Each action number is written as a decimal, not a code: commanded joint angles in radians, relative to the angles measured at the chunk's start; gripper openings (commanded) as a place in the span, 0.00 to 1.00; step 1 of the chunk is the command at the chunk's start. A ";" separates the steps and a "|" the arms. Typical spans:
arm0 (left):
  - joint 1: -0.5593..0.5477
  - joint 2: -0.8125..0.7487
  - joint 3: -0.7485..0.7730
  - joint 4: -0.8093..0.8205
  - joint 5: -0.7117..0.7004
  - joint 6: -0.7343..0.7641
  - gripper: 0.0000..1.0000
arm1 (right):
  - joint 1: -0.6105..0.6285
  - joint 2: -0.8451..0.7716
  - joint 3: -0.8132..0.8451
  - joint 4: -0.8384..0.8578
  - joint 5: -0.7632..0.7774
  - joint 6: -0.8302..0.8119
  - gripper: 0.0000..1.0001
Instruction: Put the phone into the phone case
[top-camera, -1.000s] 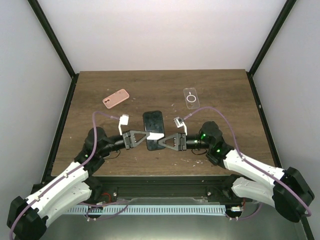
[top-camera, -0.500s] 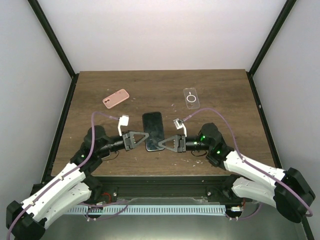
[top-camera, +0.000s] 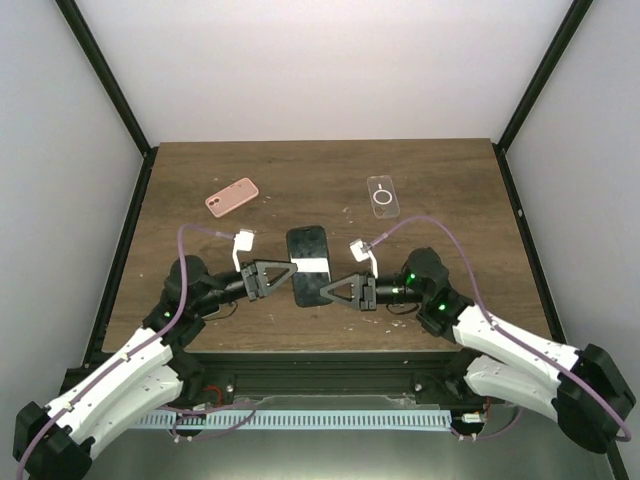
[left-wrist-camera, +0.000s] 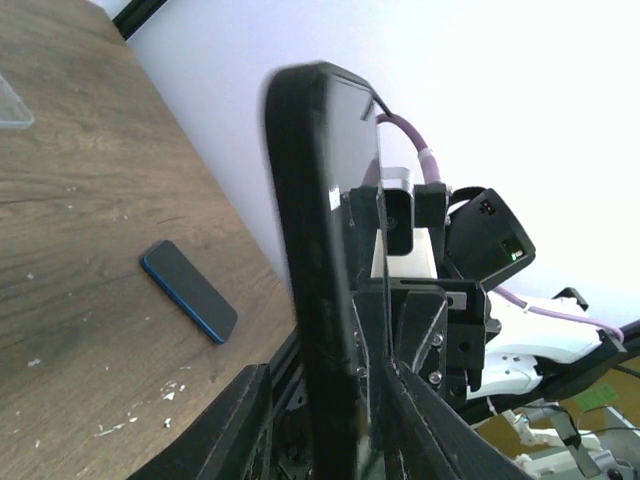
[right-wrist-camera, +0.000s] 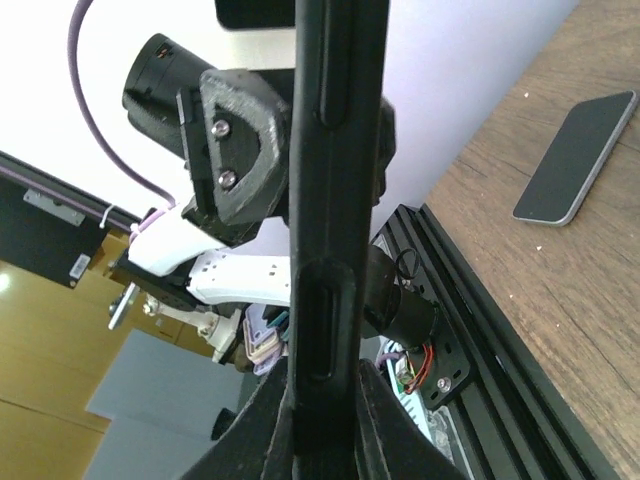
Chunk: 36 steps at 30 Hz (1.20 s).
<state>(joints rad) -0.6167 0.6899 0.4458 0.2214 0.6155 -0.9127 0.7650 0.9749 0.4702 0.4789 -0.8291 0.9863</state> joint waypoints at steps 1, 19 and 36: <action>0.003 0.006 -0.020 0.119 0.034 0.008 0.32 | 0.016 -0.092 -0.006 0.037 0.009 -0.151 0.02; 0.004 0.055 -0.010 0.280 0.181 0.013 0.13 | 0.040 -0.092 0.112 -0.175 0.036 -0.404 0.01; 0.004 0.046 0.007 0.122 0.169 0.084 0.00 | 0.039 -0.045 0.141 -0.139 0.085 -0.163 0.15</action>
<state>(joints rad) -0.6109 0.7330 0.4160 0.3691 0.7887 -0.8581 0.7975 0.9318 0.5735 0.2676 -0.7525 0.7605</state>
